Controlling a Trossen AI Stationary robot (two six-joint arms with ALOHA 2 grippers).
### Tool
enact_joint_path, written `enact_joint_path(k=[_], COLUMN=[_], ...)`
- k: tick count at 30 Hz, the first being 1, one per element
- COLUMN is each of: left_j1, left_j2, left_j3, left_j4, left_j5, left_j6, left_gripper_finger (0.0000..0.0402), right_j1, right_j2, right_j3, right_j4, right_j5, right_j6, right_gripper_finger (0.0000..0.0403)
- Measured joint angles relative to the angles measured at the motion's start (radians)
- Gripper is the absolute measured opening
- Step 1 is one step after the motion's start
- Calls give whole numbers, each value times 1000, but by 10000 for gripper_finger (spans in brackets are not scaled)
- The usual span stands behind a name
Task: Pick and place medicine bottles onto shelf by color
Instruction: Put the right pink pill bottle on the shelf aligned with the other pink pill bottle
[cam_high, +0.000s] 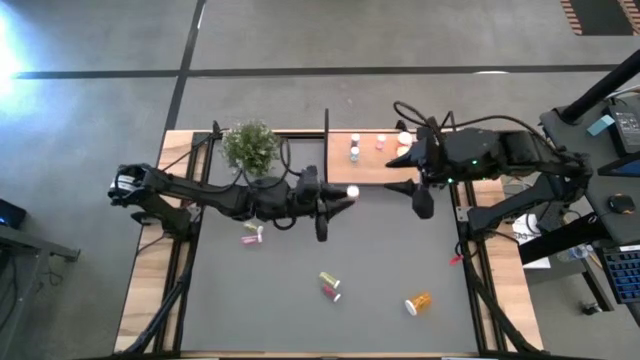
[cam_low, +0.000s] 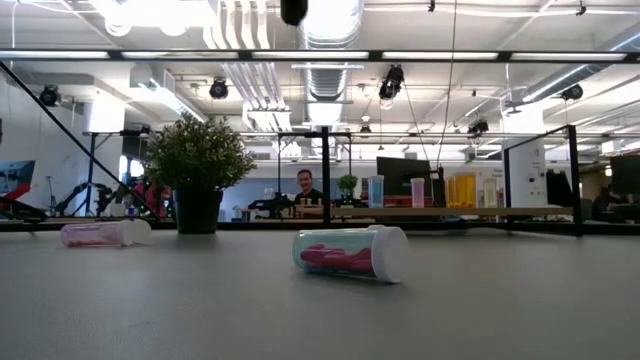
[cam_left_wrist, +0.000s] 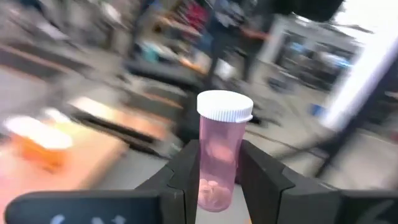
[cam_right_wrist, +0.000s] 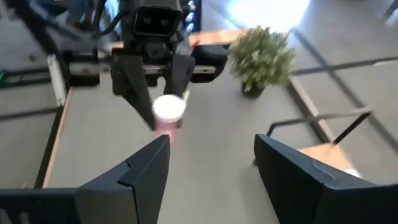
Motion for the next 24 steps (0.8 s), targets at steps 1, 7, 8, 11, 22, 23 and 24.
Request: enact_joint_path(k=[1,7,8,11,22,23,24], left_j1=[0,-13,-15,-23,-25,-25,-25], left_j2=[1,45,55,74,113,113,113], left_j3=[-10,-21,-18,-14,4,4,4], left_j4=[-4,7,9,9,14,11,8], left_j5=[57,318,339,356,337,333,333], left_j6=[-31,-138,-141,-145,-168,-168,-168], left_gripper_finger=[78,78,78,78,78,78,78], right_j1=[0,1,0,0,0,0,0], right_j2=[0,20,28,65,202,209,217], right_j3=[-10,-85,-96,-107,-107,-107,-107], right_j4=[-7,-9,-8,-6,34,33,34], right_j5=[-22,-255,-287,-353,-432,-433,-436], right_j6=[1,-50,-67,-128,-296,-302,-308], right_gripper_finger=[226,226,226,226,226,226,226])
